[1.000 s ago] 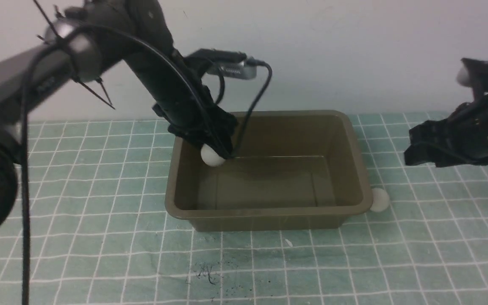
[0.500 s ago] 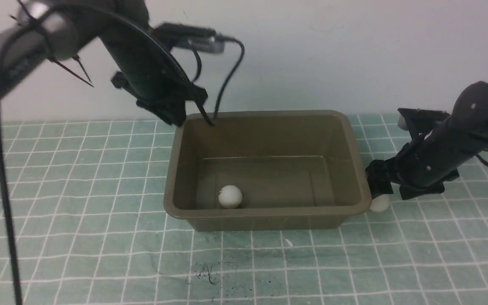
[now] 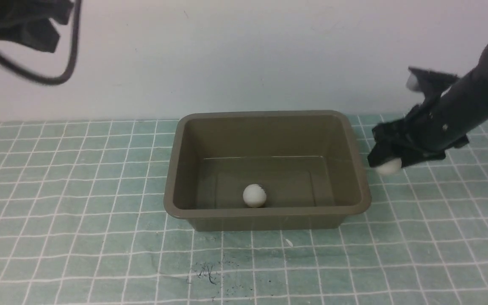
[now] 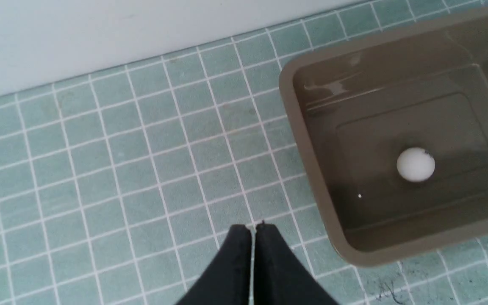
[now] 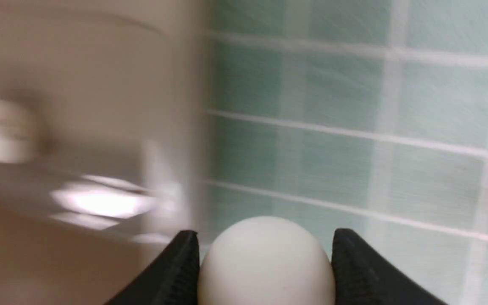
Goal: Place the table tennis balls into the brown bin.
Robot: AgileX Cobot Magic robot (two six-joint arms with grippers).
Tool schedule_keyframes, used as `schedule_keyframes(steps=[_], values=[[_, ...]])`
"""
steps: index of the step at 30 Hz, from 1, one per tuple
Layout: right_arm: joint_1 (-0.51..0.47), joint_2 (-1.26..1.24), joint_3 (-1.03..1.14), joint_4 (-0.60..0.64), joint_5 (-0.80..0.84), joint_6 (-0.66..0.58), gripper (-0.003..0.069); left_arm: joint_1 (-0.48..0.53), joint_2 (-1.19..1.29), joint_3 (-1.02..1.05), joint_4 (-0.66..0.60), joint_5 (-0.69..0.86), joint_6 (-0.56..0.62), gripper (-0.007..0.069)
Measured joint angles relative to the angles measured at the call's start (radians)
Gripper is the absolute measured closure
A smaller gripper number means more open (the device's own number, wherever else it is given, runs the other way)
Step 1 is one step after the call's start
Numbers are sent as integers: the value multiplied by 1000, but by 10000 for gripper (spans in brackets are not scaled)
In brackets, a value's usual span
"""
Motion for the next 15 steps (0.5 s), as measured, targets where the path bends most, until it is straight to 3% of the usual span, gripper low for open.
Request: schedule_keyframes(steps=[7,12,15], values=[[163,-9,-81,95,-103,-137,296,0,-300,366,-52,-144,0,629],[185,27,-148,86,-110,-139,141,0,-461,588,-65,-207,0,629],[180,8,-190,55,-62,-113,109,0,-499,635,-65,-230,0,629]])
